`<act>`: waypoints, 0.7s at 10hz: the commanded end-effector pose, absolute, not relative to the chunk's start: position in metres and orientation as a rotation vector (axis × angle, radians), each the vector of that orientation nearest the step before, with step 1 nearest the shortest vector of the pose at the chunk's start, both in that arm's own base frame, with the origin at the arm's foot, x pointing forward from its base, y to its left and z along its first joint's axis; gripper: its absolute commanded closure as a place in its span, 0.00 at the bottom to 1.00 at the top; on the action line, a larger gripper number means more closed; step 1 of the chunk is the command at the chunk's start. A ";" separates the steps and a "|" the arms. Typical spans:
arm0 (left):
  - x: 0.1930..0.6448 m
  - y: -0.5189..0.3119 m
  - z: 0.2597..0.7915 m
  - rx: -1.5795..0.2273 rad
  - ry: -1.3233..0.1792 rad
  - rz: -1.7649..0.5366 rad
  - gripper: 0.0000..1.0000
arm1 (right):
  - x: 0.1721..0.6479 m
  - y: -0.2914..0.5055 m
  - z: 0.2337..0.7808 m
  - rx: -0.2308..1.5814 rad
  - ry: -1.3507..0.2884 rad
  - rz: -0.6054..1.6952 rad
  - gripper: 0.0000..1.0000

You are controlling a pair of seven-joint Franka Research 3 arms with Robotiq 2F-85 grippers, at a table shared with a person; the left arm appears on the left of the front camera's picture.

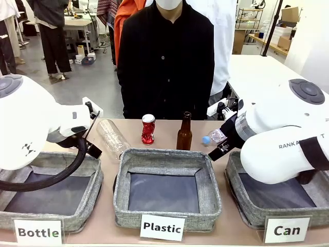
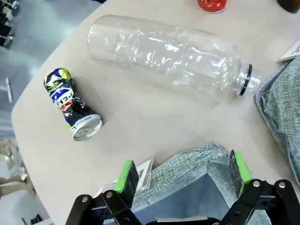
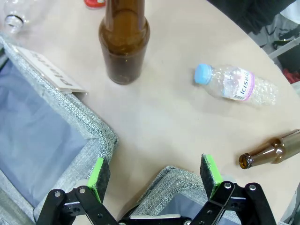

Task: Sort the can waste into the basket.
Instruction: Pick up the can waste from the table and place it in the right Fabric basket.

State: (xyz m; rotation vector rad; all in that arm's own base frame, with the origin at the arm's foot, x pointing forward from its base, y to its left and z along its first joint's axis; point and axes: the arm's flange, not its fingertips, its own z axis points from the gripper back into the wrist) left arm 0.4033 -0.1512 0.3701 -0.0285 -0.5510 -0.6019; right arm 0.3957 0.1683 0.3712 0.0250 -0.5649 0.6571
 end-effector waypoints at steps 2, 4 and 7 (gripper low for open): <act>0.394 -0.149 0.395 -0.069 -0.562 -0.611 0.00 | 0.387 0.162 0.411 0.079 -0.560 0.593 0.00; 0.360 -0.156 0.470 -0.182 -0.549 -0.485 0.00 | 0.360 0.146 0.493 0.217 -0.549 0.448 0.00; 0.299 -0.097 0.531 -0.445 -0.481 -0.514 0.00 | 0.309 0.087 0.546 0.590 -0.399 0.310 0.00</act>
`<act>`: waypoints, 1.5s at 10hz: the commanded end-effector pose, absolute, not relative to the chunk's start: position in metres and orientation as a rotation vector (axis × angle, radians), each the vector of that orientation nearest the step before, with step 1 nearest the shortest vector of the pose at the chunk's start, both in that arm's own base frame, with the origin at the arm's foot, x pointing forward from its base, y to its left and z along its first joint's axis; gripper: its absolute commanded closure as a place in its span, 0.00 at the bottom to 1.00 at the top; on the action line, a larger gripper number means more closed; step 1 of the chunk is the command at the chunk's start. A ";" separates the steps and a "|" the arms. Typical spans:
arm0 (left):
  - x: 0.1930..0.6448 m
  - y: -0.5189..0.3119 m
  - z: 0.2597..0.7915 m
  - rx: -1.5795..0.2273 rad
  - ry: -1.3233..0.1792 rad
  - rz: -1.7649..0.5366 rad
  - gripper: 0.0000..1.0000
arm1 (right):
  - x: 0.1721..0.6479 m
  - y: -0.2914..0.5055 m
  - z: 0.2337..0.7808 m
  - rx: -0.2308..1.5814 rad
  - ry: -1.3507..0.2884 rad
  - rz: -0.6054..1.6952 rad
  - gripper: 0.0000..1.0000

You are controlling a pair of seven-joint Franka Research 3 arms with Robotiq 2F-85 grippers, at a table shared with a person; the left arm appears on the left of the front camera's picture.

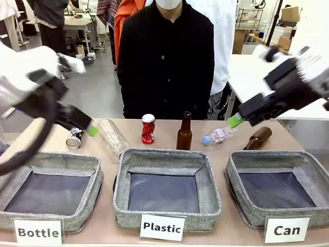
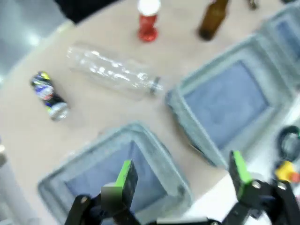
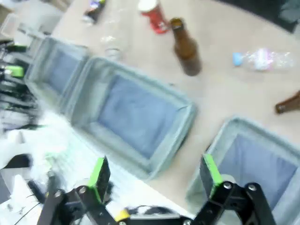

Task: Sort the can waste into the basket.
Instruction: Pick up the can waste from the table and place it in the right Fabric basket.

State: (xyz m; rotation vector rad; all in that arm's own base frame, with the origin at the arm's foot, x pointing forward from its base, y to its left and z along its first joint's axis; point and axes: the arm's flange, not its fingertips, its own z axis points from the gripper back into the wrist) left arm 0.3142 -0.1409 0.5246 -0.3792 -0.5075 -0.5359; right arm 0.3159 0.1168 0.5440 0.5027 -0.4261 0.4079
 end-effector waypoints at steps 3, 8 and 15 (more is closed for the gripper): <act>0.254 0.061 0.517 -0.931 -0.645 -0.338 0.00 | 0.238 -0.043 0.543 0.888 -0.623 0.168 0.00; 0.214 0.135 0.418 -1.273 -0.815 0.107 0.00 | 0.199 -0.161 0.452 1.133 -0.698 -0.189 0.00; 0.234 0.236 0.456 -1.265 -0.806 0.167 0.00 | 0.208 -0.227 0.493 1.111 -0.688 -0.231 0.00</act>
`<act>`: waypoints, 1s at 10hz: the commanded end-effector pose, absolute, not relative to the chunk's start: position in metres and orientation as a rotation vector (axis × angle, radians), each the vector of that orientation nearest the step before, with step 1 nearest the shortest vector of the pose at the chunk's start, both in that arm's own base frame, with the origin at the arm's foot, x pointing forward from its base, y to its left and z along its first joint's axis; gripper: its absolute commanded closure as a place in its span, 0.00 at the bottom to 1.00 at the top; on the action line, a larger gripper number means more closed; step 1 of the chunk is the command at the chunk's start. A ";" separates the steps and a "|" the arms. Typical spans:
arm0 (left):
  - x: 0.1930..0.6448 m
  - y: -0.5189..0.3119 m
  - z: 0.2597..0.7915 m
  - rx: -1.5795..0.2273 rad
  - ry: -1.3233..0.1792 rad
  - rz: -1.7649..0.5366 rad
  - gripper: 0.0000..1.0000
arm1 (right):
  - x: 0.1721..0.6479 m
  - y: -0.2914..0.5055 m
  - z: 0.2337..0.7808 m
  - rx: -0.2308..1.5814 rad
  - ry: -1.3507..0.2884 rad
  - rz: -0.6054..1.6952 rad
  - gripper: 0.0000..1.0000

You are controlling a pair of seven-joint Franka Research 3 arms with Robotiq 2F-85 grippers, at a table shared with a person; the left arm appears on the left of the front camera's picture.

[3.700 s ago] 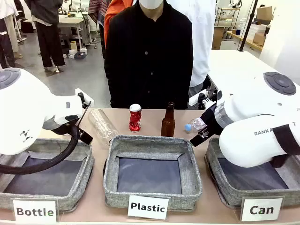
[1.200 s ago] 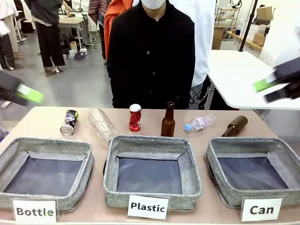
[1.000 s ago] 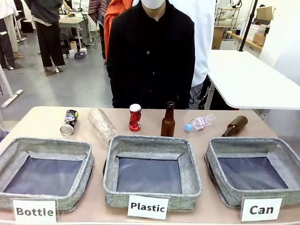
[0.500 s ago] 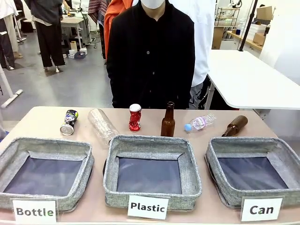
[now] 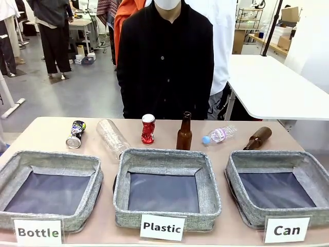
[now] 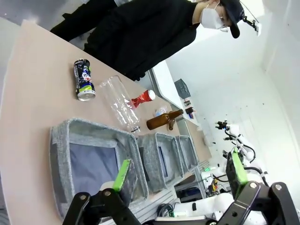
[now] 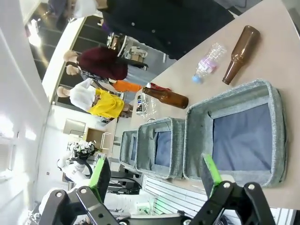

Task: Sort the can waste into the basket.
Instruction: Pick up the can waste from the table and place it in the right Fabric basket.

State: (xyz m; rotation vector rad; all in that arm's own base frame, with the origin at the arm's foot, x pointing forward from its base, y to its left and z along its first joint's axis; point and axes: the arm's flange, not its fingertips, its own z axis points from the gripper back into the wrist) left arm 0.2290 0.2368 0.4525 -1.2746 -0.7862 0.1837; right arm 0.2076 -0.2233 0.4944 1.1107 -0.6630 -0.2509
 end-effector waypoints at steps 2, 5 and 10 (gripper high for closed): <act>0.234 0.236 0.456 -1.265 -0.806 0.167 0.00 | 0.208 -0.227 0.493 1.111 -0.688 -0.231 0.00; 0.247 0.222 0.474 -1.093 -0.705 0.145 0.00 | 0.208 -0.227 0.493 1.111 -0.688 -0.231 0.00; 0.400 0.088 0.501 -0.394 -0.512 0.109 0.00 | 0.208 -0.227 0.493 1.111 -0.688 -0.231 0.00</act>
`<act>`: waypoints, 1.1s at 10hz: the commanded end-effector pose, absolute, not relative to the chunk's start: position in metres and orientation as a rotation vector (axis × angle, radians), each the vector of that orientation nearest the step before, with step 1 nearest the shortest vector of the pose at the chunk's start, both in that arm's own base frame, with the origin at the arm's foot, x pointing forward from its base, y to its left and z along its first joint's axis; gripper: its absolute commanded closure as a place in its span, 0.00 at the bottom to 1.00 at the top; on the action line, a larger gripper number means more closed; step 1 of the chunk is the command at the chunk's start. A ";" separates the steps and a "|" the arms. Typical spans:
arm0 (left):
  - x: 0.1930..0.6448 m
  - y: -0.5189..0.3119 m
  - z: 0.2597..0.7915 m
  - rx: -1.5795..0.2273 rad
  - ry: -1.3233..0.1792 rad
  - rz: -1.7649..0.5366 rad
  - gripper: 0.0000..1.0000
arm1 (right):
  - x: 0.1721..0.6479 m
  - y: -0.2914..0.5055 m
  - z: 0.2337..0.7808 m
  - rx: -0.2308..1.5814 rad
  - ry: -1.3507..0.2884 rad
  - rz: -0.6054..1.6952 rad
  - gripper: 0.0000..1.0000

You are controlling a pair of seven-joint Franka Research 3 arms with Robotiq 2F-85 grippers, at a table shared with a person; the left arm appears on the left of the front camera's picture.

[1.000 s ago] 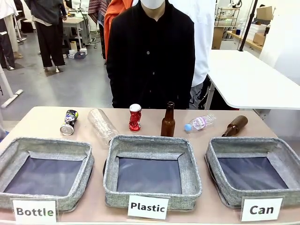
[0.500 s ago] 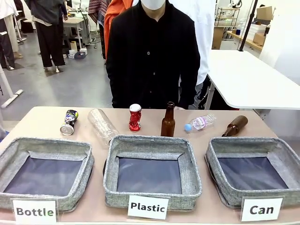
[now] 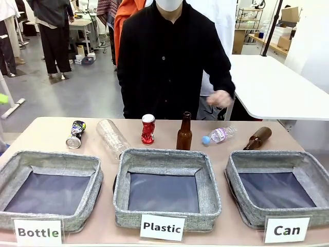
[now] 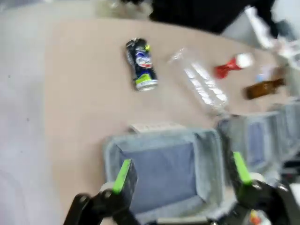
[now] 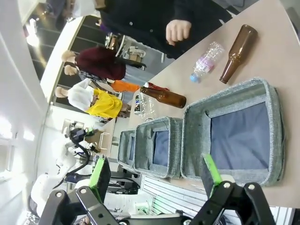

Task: Sort the can waste into the basket.
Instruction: Pick up the can waste from the table and place it in the right Fabric basket.

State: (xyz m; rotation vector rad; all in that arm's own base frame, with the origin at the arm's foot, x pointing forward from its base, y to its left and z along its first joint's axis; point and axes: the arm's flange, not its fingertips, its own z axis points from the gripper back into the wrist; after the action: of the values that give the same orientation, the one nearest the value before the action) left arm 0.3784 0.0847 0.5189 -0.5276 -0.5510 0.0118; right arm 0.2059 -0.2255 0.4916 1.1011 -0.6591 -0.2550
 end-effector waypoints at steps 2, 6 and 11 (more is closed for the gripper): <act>0.413 0.076 0.504 -0.370 -0.574 0.181 0.00 | 0.208 -0.227 0.493 1.111 -0.688 -0.231 0.00; 0.402 0.061 0.514 -0.425 -0.571 0.044 0.00 | 0.208 -0.227 0.493 1.111 -0.688 -0.231 0.00; 0.493 0.018 0.501 -0.337 -0.332 -0.240 0.00 | 0.208 -0.227 0.493 1.111 -0.688 -0.231 0.00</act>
State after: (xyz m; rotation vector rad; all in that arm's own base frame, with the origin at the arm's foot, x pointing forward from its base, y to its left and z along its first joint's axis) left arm 0.4614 0.0129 0.4963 -0.3566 -0.3971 -0.1883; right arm 0.2060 -0.2251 0.4919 1.1072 -0.6630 -0.2553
